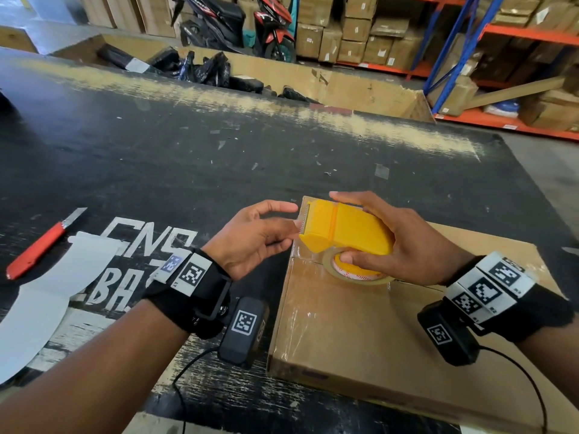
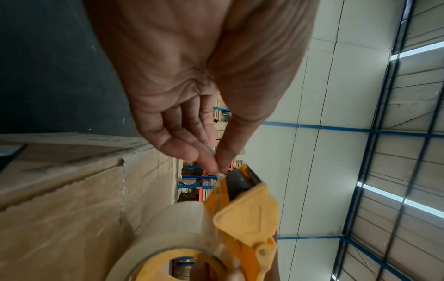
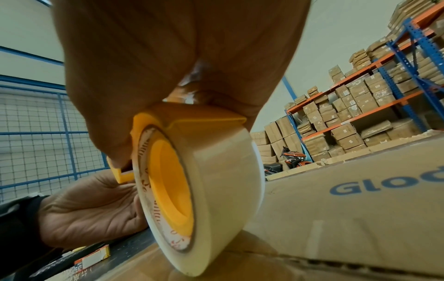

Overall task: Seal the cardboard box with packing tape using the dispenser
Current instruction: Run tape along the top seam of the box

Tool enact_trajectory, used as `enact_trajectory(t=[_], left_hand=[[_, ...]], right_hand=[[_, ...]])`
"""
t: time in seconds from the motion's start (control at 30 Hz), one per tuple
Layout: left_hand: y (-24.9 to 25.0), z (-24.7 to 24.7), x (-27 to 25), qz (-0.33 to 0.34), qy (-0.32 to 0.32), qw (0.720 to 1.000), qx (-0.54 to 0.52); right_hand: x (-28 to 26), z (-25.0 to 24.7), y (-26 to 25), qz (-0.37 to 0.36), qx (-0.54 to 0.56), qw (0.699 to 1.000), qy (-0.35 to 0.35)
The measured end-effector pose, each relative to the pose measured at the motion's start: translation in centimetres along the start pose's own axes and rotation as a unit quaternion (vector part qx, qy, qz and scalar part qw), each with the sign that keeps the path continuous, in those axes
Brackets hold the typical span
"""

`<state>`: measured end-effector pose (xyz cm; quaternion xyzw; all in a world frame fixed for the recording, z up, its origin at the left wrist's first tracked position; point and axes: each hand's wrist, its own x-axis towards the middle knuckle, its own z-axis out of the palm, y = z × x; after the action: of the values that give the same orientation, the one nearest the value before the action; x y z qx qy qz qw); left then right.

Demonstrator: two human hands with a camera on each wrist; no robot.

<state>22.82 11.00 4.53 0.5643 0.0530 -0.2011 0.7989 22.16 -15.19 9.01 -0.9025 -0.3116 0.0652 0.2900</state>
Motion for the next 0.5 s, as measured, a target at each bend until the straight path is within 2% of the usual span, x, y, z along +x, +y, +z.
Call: enact_trajectory(t=[0.13, 0.37, 0.5], left_hand=[[0.0, -0.7, 0.1, 0.007, 0.014, 1.000, 0.021], [-0.4, -2.2, 0.0, 0.012, 0.057, 0.998, 0.023], [-1.3, -3.6, 0.2, 0.000, 0.070, 0.997, 0.023]], right_hand=[[0.2, -0.2, -0.3, -0.035, -0.026, 0.999, -0.013], [0.2, -1.3, -0.1, -0.037, -0.062, 0.996, -0.044], [0.1, -2.4, -0.5, -0.032, -0.082, 0.992, -0.088]])
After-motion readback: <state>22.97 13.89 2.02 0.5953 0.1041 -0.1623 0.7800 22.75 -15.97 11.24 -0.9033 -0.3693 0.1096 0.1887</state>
